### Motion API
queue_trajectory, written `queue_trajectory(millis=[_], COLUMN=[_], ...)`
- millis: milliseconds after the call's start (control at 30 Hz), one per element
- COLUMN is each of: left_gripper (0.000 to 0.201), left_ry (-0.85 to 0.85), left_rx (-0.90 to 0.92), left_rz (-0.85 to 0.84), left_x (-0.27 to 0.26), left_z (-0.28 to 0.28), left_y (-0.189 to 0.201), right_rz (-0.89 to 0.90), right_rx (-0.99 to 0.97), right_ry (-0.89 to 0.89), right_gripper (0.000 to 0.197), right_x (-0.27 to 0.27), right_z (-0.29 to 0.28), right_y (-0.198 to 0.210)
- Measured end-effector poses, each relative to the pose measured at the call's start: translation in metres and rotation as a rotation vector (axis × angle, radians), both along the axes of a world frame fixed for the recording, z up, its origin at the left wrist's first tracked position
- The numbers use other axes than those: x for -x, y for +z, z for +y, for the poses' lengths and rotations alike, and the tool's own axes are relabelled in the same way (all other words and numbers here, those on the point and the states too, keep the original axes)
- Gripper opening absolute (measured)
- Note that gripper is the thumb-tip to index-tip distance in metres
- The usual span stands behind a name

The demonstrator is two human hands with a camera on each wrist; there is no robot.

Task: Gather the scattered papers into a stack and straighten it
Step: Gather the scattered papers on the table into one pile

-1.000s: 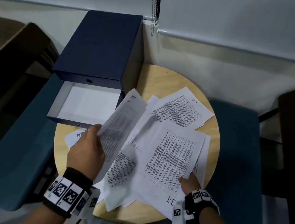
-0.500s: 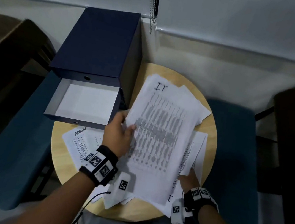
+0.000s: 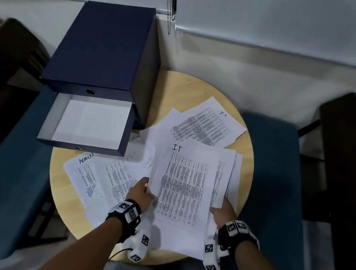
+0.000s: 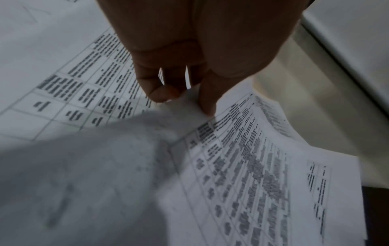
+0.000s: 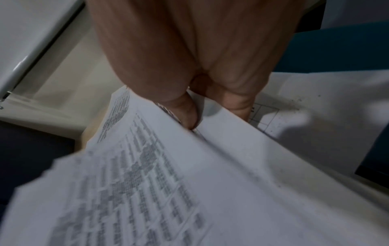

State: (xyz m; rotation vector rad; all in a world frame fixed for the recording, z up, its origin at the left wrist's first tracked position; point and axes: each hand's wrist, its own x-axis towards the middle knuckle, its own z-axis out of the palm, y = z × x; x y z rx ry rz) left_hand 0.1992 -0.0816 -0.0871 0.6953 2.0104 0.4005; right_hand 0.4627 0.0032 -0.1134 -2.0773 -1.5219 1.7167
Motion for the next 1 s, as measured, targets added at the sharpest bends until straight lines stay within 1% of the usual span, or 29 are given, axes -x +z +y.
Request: queue_trajectory(millis=[133,233,333,400,433,500,567,633,667,700,767,867,1000], left_gripper=[0.024,0.024,0.036,0.041,0.042,0.043,0.042,0.035,0.035,0.034,0.028,0.019,0.022], left_ry=[0.023,-0.010,-0.060,-0.088,-0.099,-0.101,-0.125,-0.210,-0.223,-0.208,-0.124,-0.004,0.126], left_rx=[-0.071,-0.082,-0.052,-0.066,-0.078,-0.086,-0.076,-0.045,-0.035,-0.019,-0.001,0.037,0.123], left_rz=[0.139,0.195,0.164,0.118,0.086,-0.012,-0.071,-0.050,-0.030,-0.014,0.038,0.143,0.228], left_x=[0.018,0.031,0.029,0.016,0.008,-0.009,-0.023,-0.030,-0.029,-0.025,-0.010,0.025,0.072], left_z=[0.005,0.006,0.010,0.014,0.016,0.020,0.022,0.022,0.021,0.019,0.011,-0.008,-0.040], left_y=[0.016,0.013,0.004,0.000,-0.003,-0.008,-0.013,-0.017,-0.016,-0.017,-0.018,-0.019,-0.020], right_rz=[-0.040,-0.022,0.051,0.090,0.128,0.182,0.157,0.087,0.043,0.017,-0.025,-0.063,-0.081], right_rx=[0.022,0.035,0.055,0.067,0.070,0.093,0.075,0.026,0.008,-0.001,-0.006,-0.010,-0.014], right_ry=[0.015,-0.017,-0.144,-0.226,-0.261,-0.280,-0.204,-0.082,-0.039,-0.019,0.010,0.052,0.049], right_gripper=[0.048,0.051,0.042,0.045,0.045,0.040,0.042,0.047,0.048,0.048,0.045,0.039,0.040], right_x=[-0.005,-0.006,-0.004,-0.002,-0.002,-0.002,-0.004,-0.006,-0.008,-0.009,-0.010,-0.009,-0.007], right_z=[0.004,0.007,0.009,0.008,0.007,0.004,0.001,0.002,0.003,0.004,0.005,0.004,0.003], right_y=[-0.002,-0.009,-0.012,-0.012,-0.014,-0.014,-0.015,-0.013,-0.015,-0.014,-0.015,-0.018,-0.019])
